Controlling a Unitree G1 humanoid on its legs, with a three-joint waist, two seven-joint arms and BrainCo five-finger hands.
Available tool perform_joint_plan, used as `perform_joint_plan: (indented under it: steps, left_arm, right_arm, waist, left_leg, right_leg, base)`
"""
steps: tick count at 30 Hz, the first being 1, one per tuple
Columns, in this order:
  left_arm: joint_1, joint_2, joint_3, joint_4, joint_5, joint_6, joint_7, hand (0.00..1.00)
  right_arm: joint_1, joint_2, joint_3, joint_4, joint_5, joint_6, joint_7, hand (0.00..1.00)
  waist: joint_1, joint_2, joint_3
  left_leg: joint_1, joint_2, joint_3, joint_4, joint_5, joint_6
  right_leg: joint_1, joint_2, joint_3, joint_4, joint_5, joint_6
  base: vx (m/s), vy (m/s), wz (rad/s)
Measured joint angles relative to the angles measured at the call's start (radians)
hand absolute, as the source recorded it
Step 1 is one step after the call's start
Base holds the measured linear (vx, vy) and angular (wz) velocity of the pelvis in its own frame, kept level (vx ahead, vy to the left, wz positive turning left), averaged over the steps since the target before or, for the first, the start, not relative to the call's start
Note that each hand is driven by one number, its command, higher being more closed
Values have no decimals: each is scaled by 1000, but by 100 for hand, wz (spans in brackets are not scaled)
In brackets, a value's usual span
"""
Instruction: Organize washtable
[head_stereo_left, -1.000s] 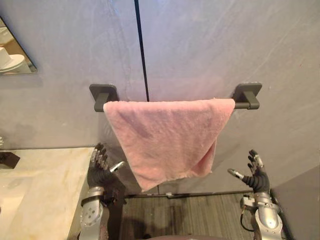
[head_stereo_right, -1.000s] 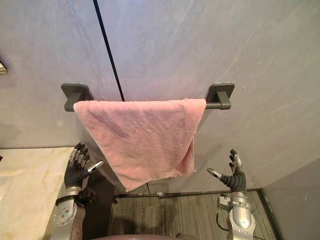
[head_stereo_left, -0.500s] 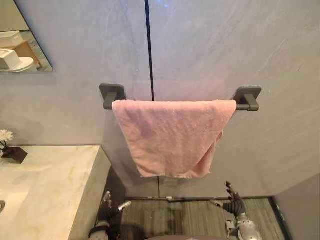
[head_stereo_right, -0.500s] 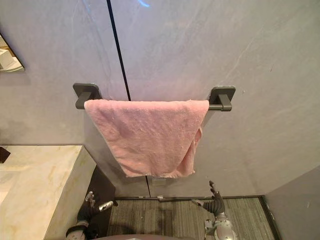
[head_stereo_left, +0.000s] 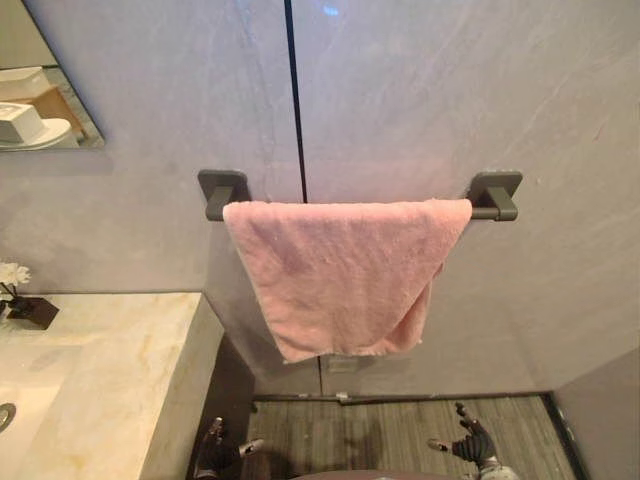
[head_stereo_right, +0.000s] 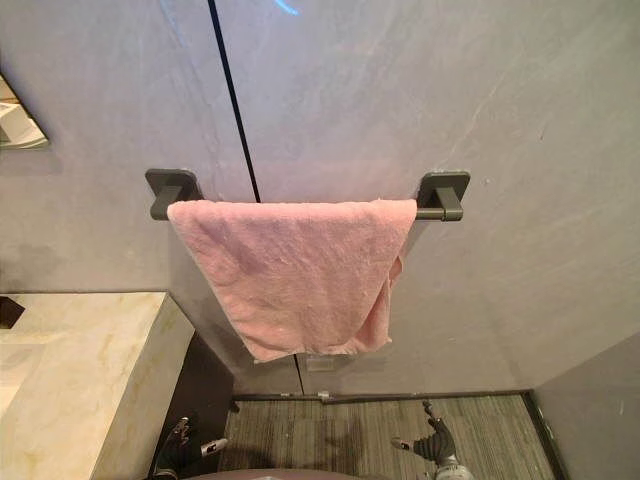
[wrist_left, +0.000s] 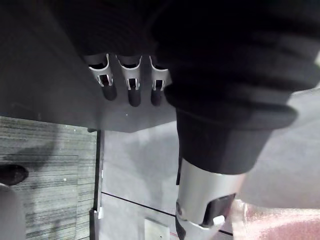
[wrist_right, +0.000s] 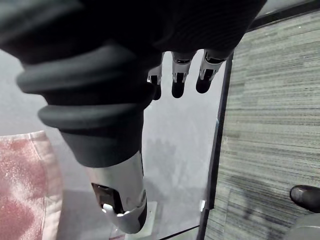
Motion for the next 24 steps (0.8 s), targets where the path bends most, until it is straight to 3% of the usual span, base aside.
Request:
perform_joint_plan:
  steps: [3, 5, 6, 8, 9, 10, 12, 14, 15, 16, 18, 19, 20, 22, 24]
  left_arm:
    - [-53, 12, 0, -43, -3, -1, 18, 0]
    - [-67, 15, -9, -90, -5, -2, 28, 0]
    - [-67, 16, -12, -100, -5, -3, 31, 0]
    - [-64, 18, -11, -135, -18, -10, 34, 0]
    - [-65, 18, -10, -135, -23, -10, 35, 0]
    - [-66, 12, -11, -136, -24, -9, 35, 0]
    - [-60, -10, -12, -138, -26, -9, 37, 0]
    - [-36, -56, -27, -177, -31, -11, 40, 0]
    - [-33, -71, -45, -182, -37, -14, 39, 0]
    - [-32, -75, -57, -195, -40, -14, 40, 0]
    - [-25, -63, -63, -197, -42, -12, 44, 0]
    - [-20, -48, -78, -204, -42, -12, 45, 0]
    - [-16, -41, -82, -212, -42, -13, 44, 0]
    - [-15, -36, -81, -213, -42, -12, 42, 0]
    - [-16, -33, -76, -205, -42, -13, 40, 0]
  right_arm:
    - [-32, 6, 32, -39, 0, 1, -5, 0]
    - [-17, 8, 49, -59, 3, 1, -16, 0]
    - [-6, 9, 53, -65, 4, 1, -17, 0]
    - [31, 15, 66, -92, 14, -1, -17, 0]
    - [31, 15, 69, -92, 21, -1, -17, 0]
    - [26, 13, 70, -91, 27, 0, -18, 0]
    - [7, 3, 70, -87, 33, 4, -22, 0]
    - [-9, -13, 71, -88, 40, 2, -31, 0]
    - [-17, -26, 70, -87, 49, 0, -38, 0]
    - [-16, -34, 67, -85, 57, 1, -43, 0]
    - [-13, -27, 59, -84, 63, 1, -51, 0]
    - [-3, -28, 54, -84, 65, 1, -59, 0]
    - [-3, -29, 53, -84, 69, 1, -60, 0]
    - [5, -33, 50, -66, 72, 0, -60, 0]
    - [1, -35, 48, -33, 74, 0, -57, 0]
  waist:
    - [24, -2, 36]
    - [22, 3, 43]
    - [24, -2, 39]
    - [32, -34, 19]
    - [36, -41, 18]
    - [52, -59, 16]
    - [77, -42, 29]
    - [81, -7, 31]
    - [74, 23, 46]
    - [62, 32, 61]
    - [49, 13, 75]
    - [50, -3, 76]
    - [49, -10, 78]
    - [41, -13, 69]
    - [24, -4, 62]
  left_leg:
    - [-149, 43, 7, 165, -61, 5]
    - [-209, 60, -36, 212, -59, 2]
    - [-220, 59, -49, 222, -58, 0]
    - [-296, 49, -105, 282, -42, -22]
    - [-318, 45, -109, 297, -36, -25]
    - [-357, 43, -110, 325, -23, -39]
    - [-379, 53, -130, 291, 38, -61]
    - [-398, 84, -143, 210, 126, -82]
    - [-402, 112, -148, 152, 201, -85]
    - [-379, 139, -61, 91, 227, -51]
    - [-378, 163, 53, 249, 164, -38]
    - [-370, 162, 64, 371, 82, -32]
    - [-368, 162, 62, 433, 40, -22]
    - [-312, 186, 64, 573, -69, -22]
    - [-236, 218, 73, 575, -109, -17]
  right_leg:
    - [-99, 25, 31, 76, -5, 6]
    - [-172, 18, 58, 358, -109, 31]
    - [-170, 10, 66, 406, -128, 43]
    - [-128, -24, 146, 535, -186, 92]
    - [-111, -35, 163, 534, -195, 100]
    - [-62, -34, 199, 465, -245, 104]
    - [-24, -25, 160, 362, -310, 53]
    - [-12, 18, 91, 286, -344, -4]
    - [-16, 52, 45, 287, -334, -33]
    - [-21, 68, -26, 291, -317, -67]
    - [-1, 54, -106, 297, -310, -95]
    - [0, 38, -136, 298, -305, -103]
    - [-2, 30, -149, 298, -301, -108]
    - [-14, 9, -210, 280, -271, -110]
    - [-12, 6, -249, 254, -244, -103]
  base:
    - [-158, -24, -18]
    - [-72, -31, 37]
    - [-30, -81, 73]
    - [-42, -233, 73]
    - [-114, -337, 60]
    - [-156, -246, 41]
    - [-301, -311, 50]
    - [-365, -311, 75]
    - [-391, -240, 119]
    - [-393, -214, 127]
    - [-327, -184, 115]
    - [-326, -169, 94]
    - [-265, -88, 67]
    - [-259, -16, 75]
    - [-160, 63, 85]
